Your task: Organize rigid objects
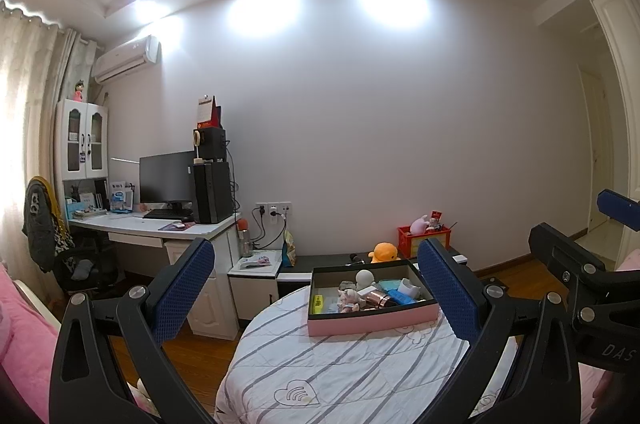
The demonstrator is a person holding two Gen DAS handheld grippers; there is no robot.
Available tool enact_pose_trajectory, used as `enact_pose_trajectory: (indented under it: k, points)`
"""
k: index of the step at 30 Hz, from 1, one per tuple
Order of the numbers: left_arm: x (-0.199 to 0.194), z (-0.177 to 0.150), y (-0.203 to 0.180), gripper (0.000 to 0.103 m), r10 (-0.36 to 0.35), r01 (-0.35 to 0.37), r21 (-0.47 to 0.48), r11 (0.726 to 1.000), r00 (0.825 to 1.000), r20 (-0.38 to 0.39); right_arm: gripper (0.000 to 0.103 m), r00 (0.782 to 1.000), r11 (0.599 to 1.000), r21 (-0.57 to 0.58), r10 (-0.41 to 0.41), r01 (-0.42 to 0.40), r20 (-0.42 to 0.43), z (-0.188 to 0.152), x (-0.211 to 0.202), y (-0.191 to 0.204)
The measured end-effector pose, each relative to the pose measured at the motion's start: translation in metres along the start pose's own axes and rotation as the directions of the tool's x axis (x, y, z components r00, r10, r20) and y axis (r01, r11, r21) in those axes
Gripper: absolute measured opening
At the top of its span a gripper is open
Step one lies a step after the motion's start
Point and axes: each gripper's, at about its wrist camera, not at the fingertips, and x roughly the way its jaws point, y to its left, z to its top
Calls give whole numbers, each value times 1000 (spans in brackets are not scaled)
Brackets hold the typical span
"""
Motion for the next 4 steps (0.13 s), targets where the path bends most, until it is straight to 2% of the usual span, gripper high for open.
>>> enact_pose_trajectory:
  k: [4]
  points:
    - [-1, 0, 1, 103, 1, -1, 0, 1000, 1000, -4, 103, 1000, 1000, 0, 0, 0, -1, 0, 0, 0]
